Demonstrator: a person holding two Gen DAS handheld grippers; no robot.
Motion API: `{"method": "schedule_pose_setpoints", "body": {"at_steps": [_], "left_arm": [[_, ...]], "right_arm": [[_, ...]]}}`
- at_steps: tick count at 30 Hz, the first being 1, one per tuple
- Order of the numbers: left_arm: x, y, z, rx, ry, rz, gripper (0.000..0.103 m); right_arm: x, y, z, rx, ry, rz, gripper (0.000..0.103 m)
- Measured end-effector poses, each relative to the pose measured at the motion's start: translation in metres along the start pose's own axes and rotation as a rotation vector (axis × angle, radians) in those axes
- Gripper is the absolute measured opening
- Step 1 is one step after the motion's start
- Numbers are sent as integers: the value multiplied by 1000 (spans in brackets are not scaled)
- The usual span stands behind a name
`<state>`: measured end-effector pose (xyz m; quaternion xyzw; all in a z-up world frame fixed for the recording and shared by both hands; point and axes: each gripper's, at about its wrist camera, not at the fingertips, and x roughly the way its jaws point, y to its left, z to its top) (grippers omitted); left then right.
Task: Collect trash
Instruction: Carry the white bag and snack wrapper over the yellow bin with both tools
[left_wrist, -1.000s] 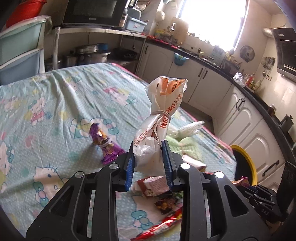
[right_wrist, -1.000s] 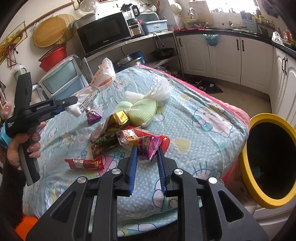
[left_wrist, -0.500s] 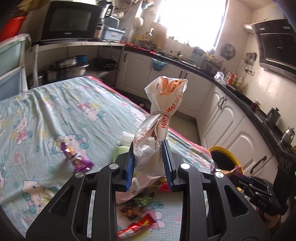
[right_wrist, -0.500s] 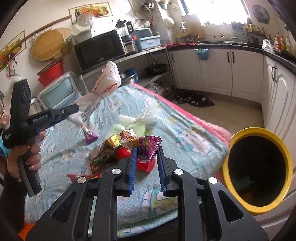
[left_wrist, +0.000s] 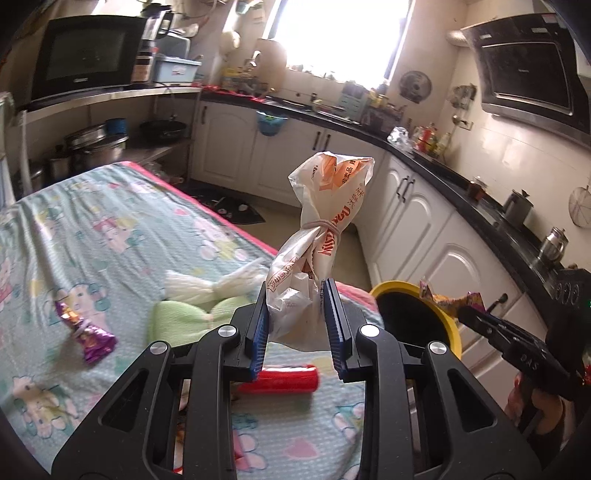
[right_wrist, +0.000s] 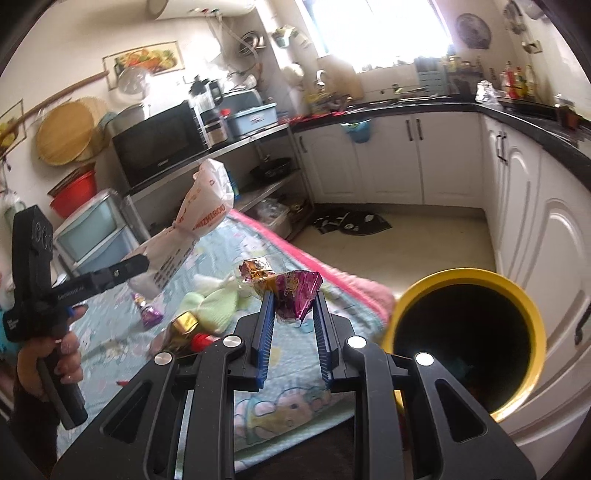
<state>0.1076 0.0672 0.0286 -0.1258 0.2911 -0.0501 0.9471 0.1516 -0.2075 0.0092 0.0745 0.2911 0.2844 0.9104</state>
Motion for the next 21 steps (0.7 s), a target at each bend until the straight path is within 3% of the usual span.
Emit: {"method": "schedule_pose_setpoints", "body": {"at_steps": [21], "left_arm": [[46, -82, -2, 118, 57, -137, 22]], "right_arm": [[-47, -77, 8, 133, -128, -212, 21]]}}
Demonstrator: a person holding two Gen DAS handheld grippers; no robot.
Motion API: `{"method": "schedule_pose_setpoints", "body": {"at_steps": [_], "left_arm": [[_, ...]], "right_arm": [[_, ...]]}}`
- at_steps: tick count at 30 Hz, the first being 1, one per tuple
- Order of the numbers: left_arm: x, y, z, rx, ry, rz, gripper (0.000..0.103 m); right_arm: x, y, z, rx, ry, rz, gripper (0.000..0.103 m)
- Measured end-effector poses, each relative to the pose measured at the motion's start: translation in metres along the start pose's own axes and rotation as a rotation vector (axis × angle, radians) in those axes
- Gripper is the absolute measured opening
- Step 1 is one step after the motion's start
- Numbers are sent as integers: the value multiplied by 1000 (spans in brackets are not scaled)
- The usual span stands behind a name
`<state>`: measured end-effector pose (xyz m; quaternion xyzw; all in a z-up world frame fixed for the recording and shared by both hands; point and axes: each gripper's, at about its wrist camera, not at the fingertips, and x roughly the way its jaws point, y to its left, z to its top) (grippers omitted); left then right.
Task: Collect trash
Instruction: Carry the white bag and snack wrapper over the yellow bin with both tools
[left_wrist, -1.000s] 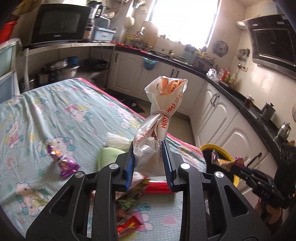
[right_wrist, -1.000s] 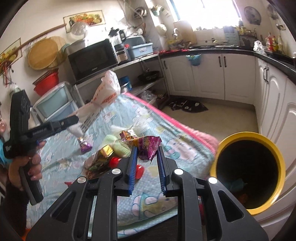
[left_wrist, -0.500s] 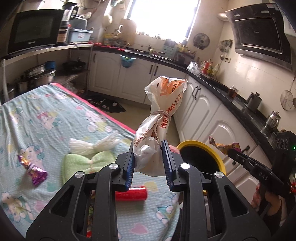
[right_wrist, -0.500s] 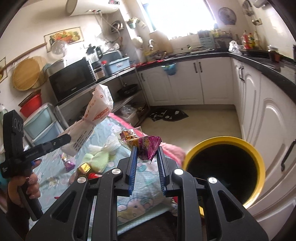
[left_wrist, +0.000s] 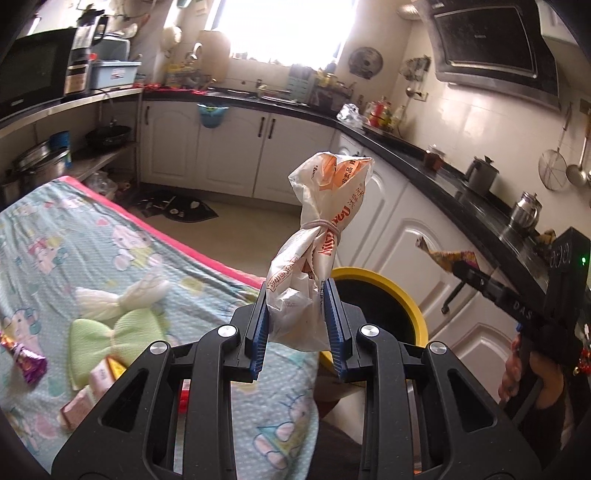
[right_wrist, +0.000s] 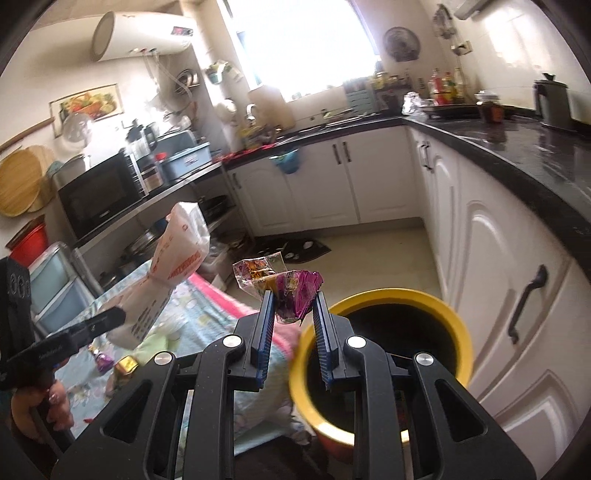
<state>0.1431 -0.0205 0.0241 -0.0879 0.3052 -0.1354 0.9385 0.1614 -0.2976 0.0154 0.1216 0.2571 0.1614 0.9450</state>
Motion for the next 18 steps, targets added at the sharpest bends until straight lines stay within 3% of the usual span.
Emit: {"method": "schedule_pose_setpoints", "body": {"at_steps": [18], "left_arm": [[63, -48, -15, 68, 135, -77, 22]], "right_arm": [[1, -44, -5, 26, -18, -185, 21]]}}
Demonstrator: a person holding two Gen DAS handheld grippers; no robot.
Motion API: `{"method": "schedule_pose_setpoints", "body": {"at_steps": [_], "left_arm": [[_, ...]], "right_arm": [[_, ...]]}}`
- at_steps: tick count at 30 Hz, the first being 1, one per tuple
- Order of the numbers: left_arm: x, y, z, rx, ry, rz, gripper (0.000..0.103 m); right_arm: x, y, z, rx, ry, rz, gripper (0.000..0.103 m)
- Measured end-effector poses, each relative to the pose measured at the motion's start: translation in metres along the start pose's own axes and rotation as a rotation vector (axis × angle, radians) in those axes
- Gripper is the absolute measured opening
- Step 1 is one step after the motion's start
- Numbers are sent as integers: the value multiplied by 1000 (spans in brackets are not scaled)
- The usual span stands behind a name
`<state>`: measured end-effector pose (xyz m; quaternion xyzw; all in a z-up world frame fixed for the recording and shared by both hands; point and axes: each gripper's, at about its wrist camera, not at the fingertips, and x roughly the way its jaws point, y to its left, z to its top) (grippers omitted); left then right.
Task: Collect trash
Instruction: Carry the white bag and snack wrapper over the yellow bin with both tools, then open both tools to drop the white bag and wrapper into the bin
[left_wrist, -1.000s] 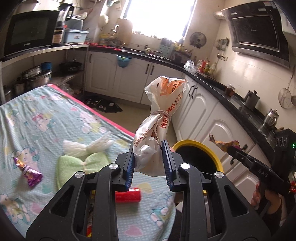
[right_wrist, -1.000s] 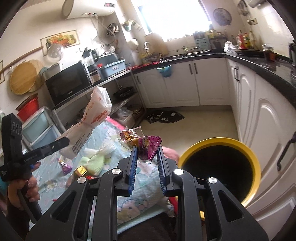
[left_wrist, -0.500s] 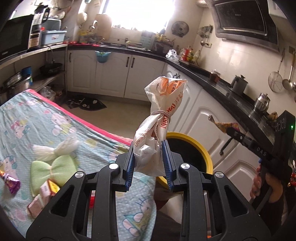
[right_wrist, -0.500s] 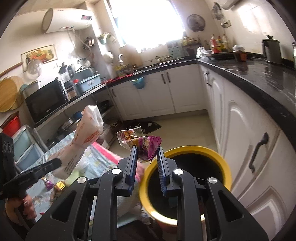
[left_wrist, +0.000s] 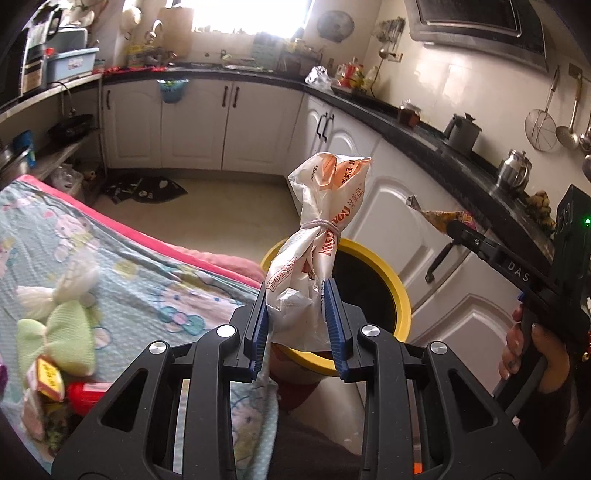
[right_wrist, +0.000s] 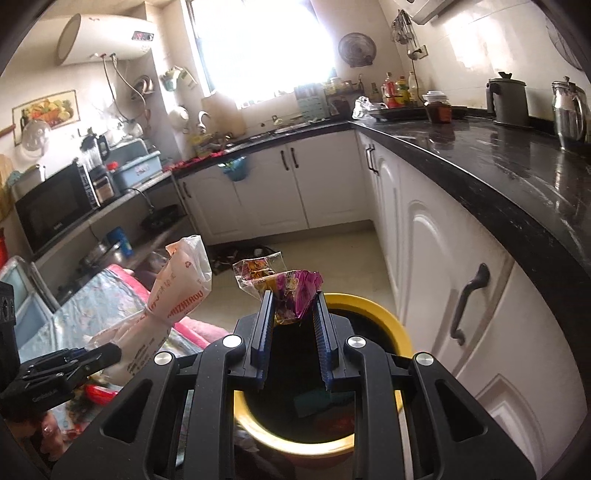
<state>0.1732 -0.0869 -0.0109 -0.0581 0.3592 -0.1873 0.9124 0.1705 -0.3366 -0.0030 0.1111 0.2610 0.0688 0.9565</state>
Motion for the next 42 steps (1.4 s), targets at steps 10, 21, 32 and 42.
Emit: {"method": "schedule_pose_setpoints", "body": {"at_steps": [10, 21, 32, 42], "left_arm": [[45, -11, -9, 10, 107, -8, 23], [92, -14, -19, -7, 210, 0, 24], [124, -12, -26, -24, 280, 1, 27], [115, 1, -27, -61, 269, 0, 50]], "right_arm": [[34, -18, -22, 28, 108, -68, 21], [75, -30, -58, 35, 267, -104, 21], [97, -32, -82, 30, 374, -118, 23], [99, -38, -80, 68, 382, -133, 47]]}}
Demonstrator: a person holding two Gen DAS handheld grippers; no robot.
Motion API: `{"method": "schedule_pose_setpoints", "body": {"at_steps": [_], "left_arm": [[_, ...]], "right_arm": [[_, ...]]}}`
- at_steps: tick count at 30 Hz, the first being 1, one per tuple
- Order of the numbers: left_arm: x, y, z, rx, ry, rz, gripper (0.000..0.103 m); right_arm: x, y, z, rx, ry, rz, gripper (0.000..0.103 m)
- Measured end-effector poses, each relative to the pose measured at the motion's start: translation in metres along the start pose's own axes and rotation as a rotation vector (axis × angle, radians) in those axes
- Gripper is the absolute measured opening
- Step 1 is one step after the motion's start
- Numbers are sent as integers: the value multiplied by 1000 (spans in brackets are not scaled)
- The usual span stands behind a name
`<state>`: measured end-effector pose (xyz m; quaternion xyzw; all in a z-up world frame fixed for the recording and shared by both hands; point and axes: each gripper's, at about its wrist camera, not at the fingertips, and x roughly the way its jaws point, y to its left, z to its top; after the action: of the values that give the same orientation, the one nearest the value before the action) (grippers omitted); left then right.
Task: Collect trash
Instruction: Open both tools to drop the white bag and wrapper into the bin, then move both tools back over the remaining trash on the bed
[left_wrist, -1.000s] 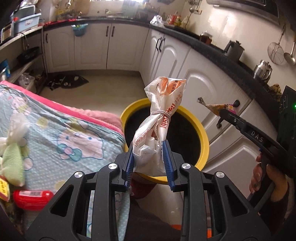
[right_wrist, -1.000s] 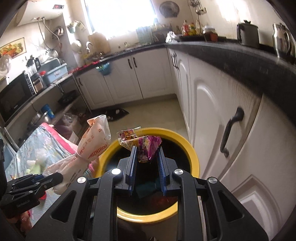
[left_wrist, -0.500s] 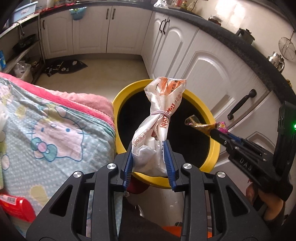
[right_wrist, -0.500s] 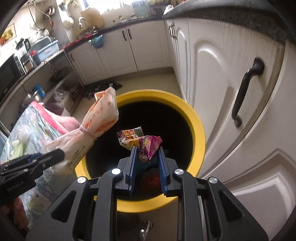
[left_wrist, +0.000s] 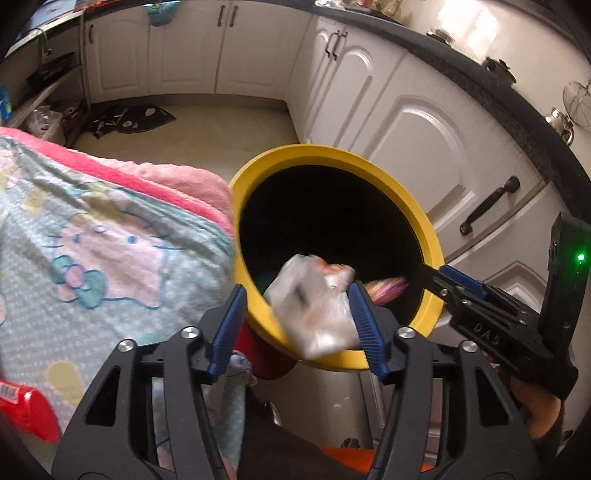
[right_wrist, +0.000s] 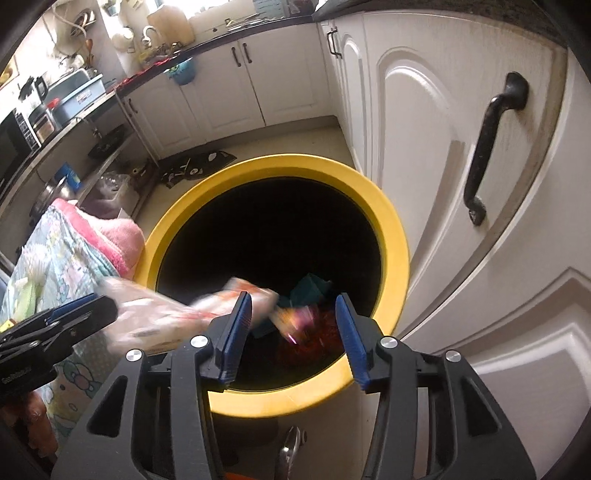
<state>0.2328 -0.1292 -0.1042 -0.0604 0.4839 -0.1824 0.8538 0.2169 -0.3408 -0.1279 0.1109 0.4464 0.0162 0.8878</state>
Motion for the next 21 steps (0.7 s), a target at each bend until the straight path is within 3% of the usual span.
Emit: {"method": "schedule_pose_setpoints", "body": {"at_steps": [10, 21], "left_arm": [[-54, 26, -1, -59, -123, 30, 92], [-128, 55, -13, -122, -267, 110, 92]], "right_arm": [[-33, 9, 12, 2, -115, -5, 71], [-82, 53, 20, -90, -250, 70, 77]]}}
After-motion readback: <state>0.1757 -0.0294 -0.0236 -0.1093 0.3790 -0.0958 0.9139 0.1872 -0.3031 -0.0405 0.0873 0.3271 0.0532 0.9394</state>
